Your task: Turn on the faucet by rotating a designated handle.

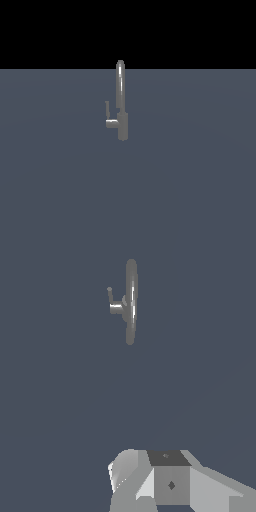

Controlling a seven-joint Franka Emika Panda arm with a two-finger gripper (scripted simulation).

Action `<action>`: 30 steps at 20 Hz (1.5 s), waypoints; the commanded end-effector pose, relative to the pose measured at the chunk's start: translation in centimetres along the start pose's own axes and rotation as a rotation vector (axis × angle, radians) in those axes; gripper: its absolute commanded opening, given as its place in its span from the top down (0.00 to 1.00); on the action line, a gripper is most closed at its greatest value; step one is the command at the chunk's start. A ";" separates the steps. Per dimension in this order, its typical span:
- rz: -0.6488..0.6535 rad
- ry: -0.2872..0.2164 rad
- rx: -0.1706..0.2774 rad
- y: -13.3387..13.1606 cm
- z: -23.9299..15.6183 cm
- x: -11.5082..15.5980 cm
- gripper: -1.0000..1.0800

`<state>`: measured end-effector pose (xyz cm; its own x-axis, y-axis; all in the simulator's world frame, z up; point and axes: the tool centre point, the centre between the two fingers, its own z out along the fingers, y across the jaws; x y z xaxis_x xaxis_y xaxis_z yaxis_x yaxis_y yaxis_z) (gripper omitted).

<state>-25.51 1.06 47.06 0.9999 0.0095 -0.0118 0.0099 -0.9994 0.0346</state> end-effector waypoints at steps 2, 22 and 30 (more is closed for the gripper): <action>-0.001 0.001 0.000 0.0 0.0 0.0 1.00; 0.026 0.089 -0.007 -1.6 -3.1 0.4 1.00; 0.173 0.206 -0.033 -2.8 -7.0 0.6 1.00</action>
<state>-24.90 3.77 53.11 0.9773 -0.1212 0.1739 -0.1318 -0.9900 0.0505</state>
